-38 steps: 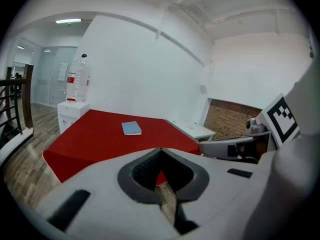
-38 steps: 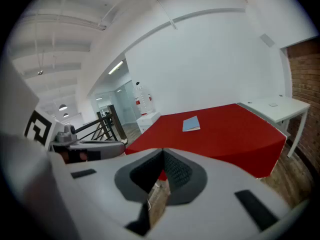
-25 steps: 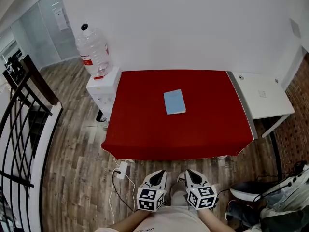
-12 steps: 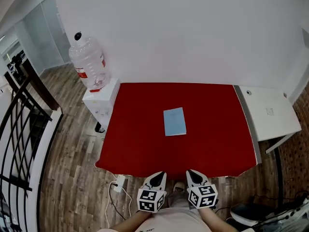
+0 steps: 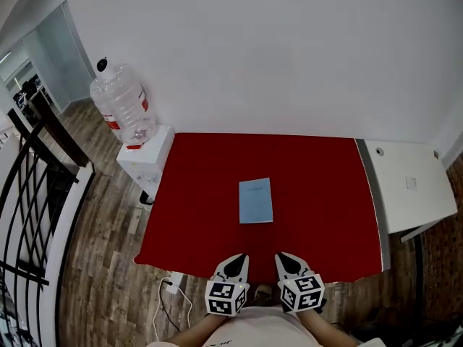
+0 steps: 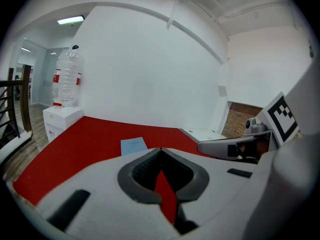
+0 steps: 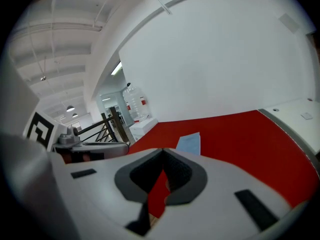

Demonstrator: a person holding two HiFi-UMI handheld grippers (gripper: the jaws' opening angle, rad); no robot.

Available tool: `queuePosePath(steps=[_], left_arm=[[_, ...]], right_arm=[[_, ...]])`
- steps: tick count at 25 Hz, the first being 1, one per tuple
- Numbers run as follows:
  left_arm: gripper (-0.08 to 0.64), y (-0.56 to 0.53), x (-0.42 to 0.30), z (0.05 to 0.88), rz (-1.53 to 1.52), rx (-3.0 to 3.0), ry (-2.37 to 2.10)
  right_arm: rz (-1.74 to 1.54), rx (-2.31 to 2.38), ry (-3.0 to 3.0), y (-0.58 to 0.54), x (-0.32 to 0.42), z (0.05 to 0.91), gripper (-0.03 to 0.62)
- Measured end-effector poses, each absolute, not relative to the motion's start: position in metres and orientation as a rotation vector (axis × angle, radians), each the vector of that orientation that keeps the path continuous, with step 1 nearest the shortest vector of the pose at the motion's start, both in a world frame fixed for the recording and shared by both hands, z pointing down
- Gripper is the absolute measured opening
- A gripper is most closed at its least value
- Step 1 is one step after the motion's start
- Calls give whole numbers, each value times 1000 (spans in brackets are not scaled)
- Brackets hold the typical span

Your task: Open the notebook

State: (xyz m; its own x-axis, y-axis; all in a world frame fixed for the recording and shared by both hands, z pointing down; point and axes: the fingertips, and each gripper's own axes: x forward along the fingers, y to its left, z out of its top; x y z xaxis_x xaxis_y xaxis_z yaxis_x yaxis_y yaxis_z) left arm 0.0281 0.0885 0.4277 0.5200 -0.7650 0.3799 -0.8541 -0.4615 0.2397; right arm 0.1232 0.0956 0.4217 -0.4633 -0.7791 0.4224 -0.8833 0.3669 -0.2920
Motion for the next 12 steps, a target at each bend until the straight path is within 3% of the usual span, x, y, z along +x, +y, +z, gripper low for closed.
queuePosePath(steps=[12], left_arm=[[6,39,17,423,322,2345,-1335]], right_arm=[[732,1535,-2417,44,115,412,6]])
